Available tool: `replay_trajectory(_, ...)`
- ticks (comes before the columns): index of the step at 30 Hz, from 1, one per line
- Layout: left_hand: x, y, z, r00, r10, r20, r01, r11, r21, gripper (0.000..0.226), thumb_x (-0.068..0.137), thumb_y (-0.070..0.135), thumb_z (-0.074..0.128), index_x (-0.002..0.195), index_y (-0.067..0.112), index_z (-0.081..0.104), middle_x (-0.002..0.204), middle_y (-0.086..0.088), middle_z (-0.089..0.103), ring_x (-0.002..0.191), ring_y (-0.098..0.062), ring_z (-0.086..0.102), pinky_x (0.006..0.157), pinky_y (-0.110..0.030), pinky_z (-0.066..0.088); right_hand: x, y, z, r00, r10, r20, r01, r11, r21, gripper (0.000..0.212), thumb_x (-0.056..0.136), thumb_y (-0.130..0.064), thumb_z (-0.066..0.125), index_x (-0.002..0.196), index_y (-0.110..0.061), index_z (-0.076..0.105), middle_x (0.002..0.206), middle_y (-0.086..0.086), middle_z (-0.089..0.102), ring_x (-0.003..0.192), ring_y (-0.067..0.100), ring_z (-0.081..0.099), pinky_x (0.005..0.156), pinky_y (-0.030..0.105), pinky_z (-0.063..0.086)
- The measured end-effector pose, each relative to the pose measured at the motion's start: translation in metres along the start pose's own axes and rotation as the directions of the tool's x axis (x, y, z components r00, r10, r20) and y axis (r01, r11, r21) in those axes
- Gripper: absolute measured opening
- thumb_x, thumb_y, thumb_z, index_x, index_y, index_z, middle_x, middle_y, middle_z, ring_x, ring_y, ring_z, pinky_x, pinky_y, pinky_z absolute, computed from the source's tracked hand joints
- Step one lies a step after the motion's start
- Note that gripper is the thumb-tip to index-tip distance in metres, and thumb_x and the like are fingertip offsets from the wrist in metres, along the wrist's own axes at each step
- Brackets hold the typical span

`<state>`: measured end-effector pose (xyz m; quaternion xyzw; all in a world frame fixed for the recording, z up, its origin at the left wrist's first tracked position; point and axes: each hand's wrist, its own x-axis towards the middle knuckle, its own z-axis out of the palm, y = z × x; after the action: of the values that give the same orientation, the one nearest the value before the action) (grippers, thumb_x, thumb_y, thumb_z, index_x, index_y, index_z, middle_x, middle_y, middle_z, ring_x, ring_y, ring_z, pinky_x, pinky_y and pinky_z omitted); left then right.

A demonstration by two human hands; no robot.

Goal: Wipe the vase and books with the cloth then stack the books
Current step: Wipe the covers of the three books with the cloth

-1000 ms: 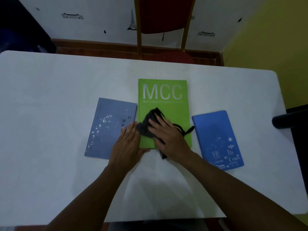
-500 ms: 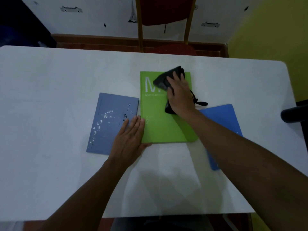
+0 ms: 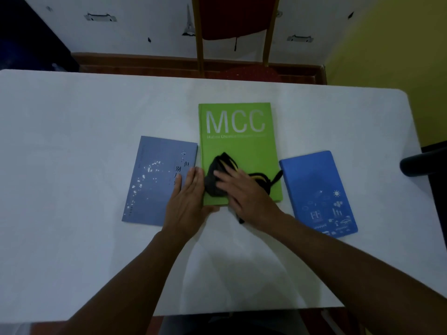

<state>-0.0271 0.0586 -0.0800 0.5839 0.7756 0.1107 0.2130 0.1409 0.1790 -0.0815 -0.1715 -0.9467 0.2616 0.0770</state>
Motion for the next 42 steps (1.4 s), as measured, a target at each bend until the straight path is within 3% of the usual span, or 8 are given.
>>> replay_trajectory(8,0.002,0.001,-0.008,0.999,-0.037,0.011,0.038,0.999,-0.028,0.104,0.085,0.051,0.072,0.158,0.0,0.018,0.166,-0.016,0.022,0.155,-0.024,0.011,0.126,-0.043,0.003,-0.043,0.026,-0.024,0.996,-0.08,0.042,0.079,0.997,0.024,0.032,0.097,-0.008,0.056,0.127,-0.001,0.068,0.149,0.012,0.056,0.147,0.027,0.042,0.123,0.041,0.033)
replay_trajectory(13,0.003,-0.003,-0.008,0.999,-0.037,0.019,0.039,0.996,-0.074,0.103,0.084,0.047,0.076,0.159,0.005,0.019,0.166,-0.012,0.022,0.155,-0.02,0.009,0.126,-0.041,0.003,-0.008,0.062,-0.049,0.976,0.2,-0.09,-0.198,0.98,0.025,0.039,0.095,-0.007,0.051,0.133,-0.003,0.064,0.15,0.013,0.054,0.146,0.031,0.044,0.115,0.051,0.043)
replay_trajectory(19,0.004,-0.002,-0.01,0.998,-0.049,0.035,0.052,0.995,-0.09,0.103,0.083,0.045,0.076,0.159,0.006,0.018,0.166,-0.011,0.022,0.156,-0.019,0.007,0.128,-0.041,0.003,0.102,0.082,-0.066,0.834,0.546,-0.083,-0.53,0.833,0.158,0.056,0.106,-0.036,0.051,0.156,-0.012,0.039,0.169,0.007,0.023,0.157,0.027,0.014,0.125,0.047,0.019)
replay_trajectory(22,0.004,0.0,-0.011,0.997,-0.065,0.037,0.069,0.992,-0.107,0.104,0.083,0.044,0.077,0.16,0.008,0.016,0.168,-0.008,0.018,0.156,-0.018,0.004,0.126,-0.038,-0.001,0.103,0.06,-0.044,0.855,0.507,-0.111,-0.487,0.858,0.164,0.061,0.102,-0.041,0.057,0.156,-0.017,0.039,0.169,0.005,0.024,0.157,0.028,0.016,0.124,0.047,0.019)
replay_trajectory(28,0.004,-0.001,-0.016,0.995,-0.022,0.097,0.031,0.996,-0.089,0.102,0.09,0.042,0.07,0.161,0.008,0.006,0.17,-0.008,0.01,0.157,-0.02,0.0,0.124,-0.034,-0.007,0.033,0.009,-0.001,0.911,0.318,-0.261,-0.281,0.945,0.169,0.037,0.1,-0.005,0.059,0.136,-0.004,0.063,0.148,0.01,0.057,0.143,0.031,0.047,0.118,0.048,0.04)
replay_trajectory(32,-0.015,-0.008,-0.022,0.999,0.036,0.001,-0.036,0.988,-0.15,0.091,0.094,0.042,0.064,0.161,0.013,0.009,0.169,-0.002,0.011,0.156,-0.014,0.006,0.128,-0.038,0.0,0.015,-0.006,-0.01,0.866,0.398,-0.304,-0.301,0.899,0.318,0.035,0.099,0.0,0.059,0.133,-0.004,0.066,0.138,0.011,0.064,0.131,0.017,0.056,0.112,0.039,0.046)
replay_trajectory(37,-0.059,-0.039,-0.022,0.938,-0.21,-0.276,0.165,0.97,-0.177,0.091,0.091,0.044,0.068,0.16,0.011,0.018,0.167,-0.008,0.021,0.155,-0.024,0.015,0.127,-0.048,0.011,0.045,-0.034,-0.016,0.786,0.522,-0.331,-0.354,0.819,0.452,0.035,0.103,-0.006,0.057,0.138,-0.009,0.062,0.134,0.007,0.067,0.12,0.016,0.063,0.103,0.03,0.052)
replay_trajectory(42,-0.107,-0.069,-0.009,0.821,-0.503,-0.27,0.431,0.856,-0.285,0.119,0.079,0.075,0.065,0.161,0.013,0.006,0.17,-0.005,0.009,0.157,-0.02,0.004,0.126,-0.04,0.003,0.105,-0.069,0.003,0.845,0.4,-0.356,-0.236,0.875,0.424,0.041,0.104,-0.007,0.053,0.145,-0.013,0.056,0.141,0.007,0.063,0.128,0.019,0.06,0.108,0.028,0.048)
